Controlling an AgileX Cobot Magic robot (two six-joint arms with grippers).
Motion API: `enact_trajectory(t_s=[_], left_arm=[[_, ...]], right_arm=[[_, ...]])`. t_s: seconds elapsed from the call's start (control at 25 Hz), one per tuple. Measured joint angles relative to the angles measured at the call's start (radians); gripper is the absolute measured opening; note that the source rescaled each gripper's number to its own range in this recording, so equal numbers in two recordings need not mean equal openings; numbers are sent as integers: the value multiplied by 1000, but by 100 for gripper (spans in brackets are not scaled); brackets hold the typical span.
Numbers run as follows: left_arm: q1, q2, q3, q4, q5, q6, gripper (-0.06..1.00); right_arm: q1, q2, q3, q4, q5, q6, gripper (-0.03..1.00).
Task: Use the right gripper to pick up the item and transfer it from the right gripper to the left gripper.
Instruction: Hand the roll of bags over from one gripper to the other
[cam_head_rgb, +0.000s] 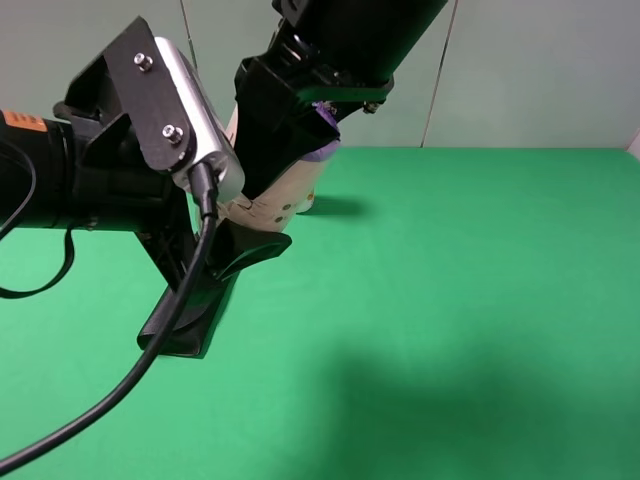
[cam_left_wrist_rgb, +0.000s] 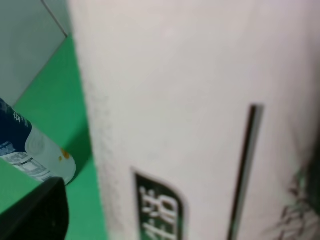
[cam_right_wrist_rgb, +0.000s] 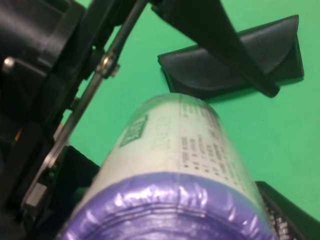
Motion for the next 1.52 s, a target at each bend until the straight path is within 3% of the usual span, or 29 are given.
enact_trajectory(t_s=[0.08,0.12,0.16,0.2,0.84,0.88,0.92,0.96,1.04,1.16,1.36,1.52], left_arm=[[-1,0,0,0,0,0,49],[-1,0,0,0,1,0,36],[-1,0,0,0,8,0,12],[-1,0,0,0,8,2,0],[-1,3,0,0,7,4,1],[-1,3,0,0,6,4,1],[-1,3,0,1,5,5,1],[-1,5,0,2,4,5,1],[-1,6,0,4,0,5,1],[-1,6,0,4,-1,5,1],[-1,6,0,4,-1,5,1],[-1,6,0,4,-1,5,1]], right_arm=[[0,0,0,0,-4,0,1],[0,0,0,0,-9,-1,1],[0,0,-1,-3,-17,-1,1],[0,0,-2,-4,-19,-1,1],[0,1,-2,-6,-18,1,1],[0,1,-2,-6,-18,4,12],[0,1,-2,-3,-15,8,45],[0,1,-2,-3,-12,10,64],[0,1,-4,-12,-8,11,87],[0,1,-6,-21,-3,11,96],[0,1,-6,-40,1,11,100],[0,1,-6,-110,33,11,100]])
